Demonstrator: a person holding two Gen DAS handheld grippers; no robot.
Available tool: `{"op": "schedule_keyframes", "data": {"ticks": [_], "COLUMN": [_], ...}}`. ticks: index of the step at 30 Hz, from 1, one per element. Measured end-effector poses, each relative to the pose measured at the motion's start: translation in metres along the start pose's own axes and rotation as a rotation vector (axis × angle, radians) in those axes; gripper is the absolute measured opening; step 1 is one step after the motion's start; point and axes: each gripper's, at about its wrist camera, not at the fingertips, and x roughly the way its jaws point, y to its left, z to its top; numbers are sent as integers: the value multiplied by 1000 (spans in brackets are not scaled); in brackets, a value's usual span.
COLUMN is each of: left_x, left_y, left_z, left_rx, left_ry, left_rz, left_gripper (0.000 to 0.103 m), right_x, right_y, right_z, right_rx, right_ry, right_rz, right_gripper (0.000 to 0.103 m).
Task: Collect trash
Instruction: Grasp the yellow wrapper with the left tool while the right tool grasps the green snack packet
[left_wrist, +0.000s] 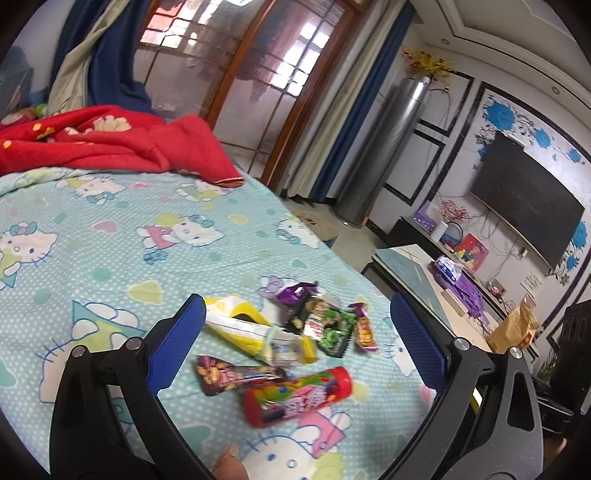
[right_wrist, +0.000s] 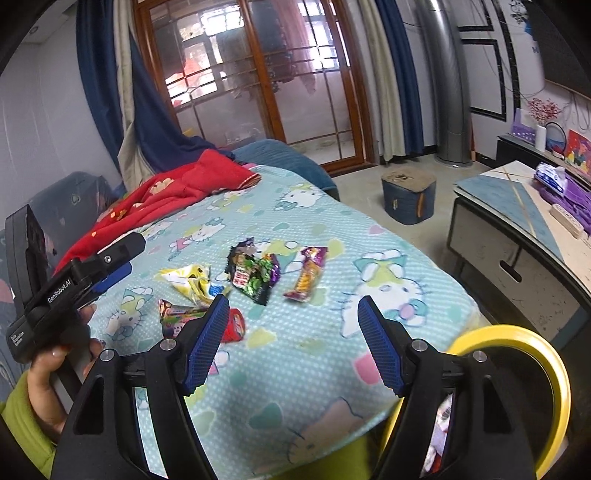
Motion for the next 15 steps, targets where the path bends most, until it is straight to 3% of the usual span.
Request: {"op": "schedule_keyframes", "data": {"ticks": [11, 15], "left_x": [23, 30], "left_y": [37, 47], "left_z": [-1, -2], "left_rx": [-93, -126], "left_ry": [90, 112], "left_rz": [24, 18], "left_gripper": [92, 85], "right_x": [46, 64], "right_y": [15, 17], "right_z": [16, 21], "right_rx": [-57, -71], "right_ry": [39, 63], "right_rz": [20, 32], "right_gripper": [69, 69]}}
